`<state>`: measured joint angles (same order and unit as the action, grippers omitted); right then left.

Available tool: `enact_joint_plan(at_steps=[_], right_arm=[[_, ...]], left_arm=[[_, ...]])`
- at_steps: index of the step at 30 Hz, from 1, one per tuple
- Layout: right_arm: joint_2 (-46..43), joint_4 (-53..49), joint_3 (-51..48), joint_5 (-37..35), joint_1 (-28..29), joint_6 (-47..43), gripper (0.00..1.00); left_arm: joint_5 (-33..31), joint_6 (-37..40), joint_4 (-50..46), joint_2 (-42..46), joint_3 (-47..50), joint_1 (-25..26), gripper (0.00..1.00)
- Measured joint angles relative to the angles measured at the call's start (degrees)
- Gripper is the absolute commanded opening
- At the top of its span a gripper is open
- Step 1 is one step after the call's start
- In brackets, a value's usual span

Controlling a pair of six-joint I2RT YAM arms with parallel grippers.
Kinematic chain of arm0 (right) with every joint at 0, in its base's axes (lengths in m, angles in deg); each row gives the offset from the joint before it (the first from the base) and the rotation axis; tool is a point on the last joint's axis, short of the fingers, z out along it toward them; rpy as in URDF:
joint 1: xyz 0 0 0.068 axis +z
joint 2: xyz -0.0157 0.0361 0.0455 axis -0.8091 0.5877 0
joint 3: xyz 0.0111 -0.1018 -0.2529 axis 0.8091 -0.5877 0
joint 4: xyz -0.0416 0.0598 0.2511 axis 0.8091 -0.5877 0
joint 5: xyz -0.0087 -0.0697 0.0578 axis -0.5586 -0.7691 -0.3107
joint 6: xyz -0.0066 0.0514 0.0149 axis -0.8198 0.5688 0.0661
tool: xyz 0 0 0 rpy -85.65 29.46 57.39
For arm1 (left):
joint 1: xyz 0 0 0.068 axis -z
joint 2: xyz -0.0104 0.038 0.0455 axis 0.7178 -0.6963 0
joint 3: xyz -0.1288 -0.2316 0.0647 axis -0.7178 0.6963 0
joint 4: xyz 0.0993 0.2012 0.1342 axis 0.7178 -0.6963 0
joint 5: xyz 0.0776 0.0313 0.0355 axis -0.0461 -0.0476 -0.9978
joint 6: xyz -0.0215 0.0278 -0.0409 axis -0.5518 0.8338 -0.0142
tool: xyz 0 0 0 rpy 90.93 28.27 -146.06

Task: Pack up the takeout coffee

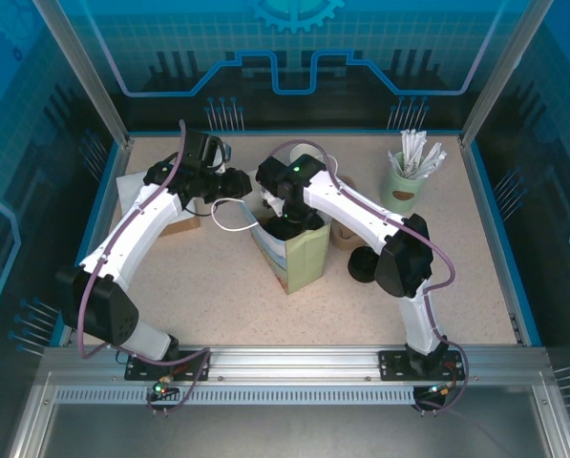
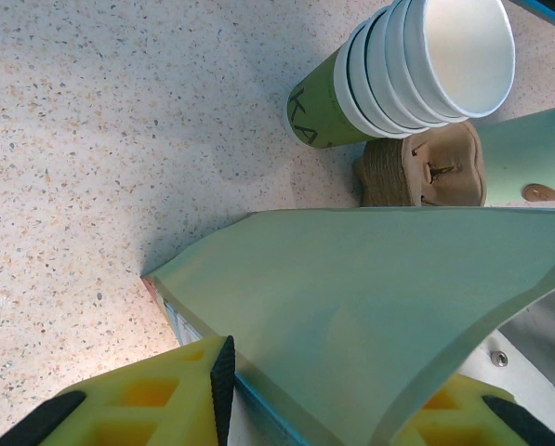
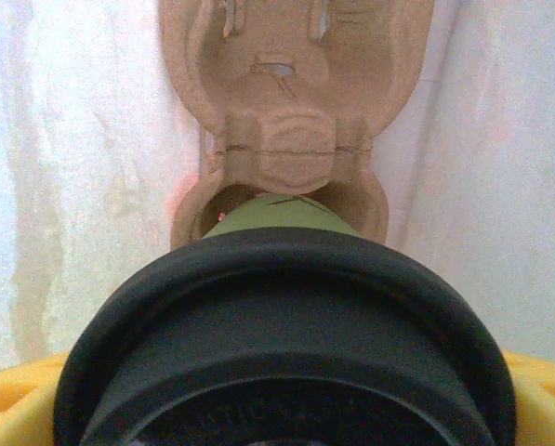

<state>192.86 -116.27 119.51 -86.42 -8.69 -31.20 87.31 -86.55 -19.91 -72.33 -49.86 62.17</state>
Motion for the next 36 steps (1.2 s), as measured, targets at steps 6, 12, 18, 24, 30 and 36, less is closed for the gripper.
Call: enact_joint_plan(at_steps=[6, 12, 18, 24, 30, 36], right_arm=[[0.0, 0.1, -0.1, 0.0, 0.0, 0.0, 0.88], [0.0, 1.0, -1.5, 0.5, -0.1, 0.0, 0.88], [0.0, 1.9, -3.1, 0.9, -0.4, 0.0, 0.88], [0.0, 3.1, -4.7, 0.9, -0.4, -0.2, 0.88], [0.0, 4.5, -5.6, 1.2, -0.4, -0.4, 0.88], [0.0, 5.2, -5.8, 1.3, -0.4, -0.4, 0.88]], left_arm=[[0.0, 0.0, 0.0, 0.0, 0.0, 0.0, 0.34], [0.0, 0.0, 0.0, 0.0, 0.0, 0.0, 0.34], [0.0, 0.0, 0.0, 0.0, 0.0, 0.0, 0.35], [0.0, 0.0, 0.0, 0.0, 0.0, 0.1, 0.35], [0.0, 0.0, 0.0, 0.0, 0.0, 0.1, 0.35], [0.0, 0.0, 0.0, 0.0, 0.0, 0.1, 0.35]])
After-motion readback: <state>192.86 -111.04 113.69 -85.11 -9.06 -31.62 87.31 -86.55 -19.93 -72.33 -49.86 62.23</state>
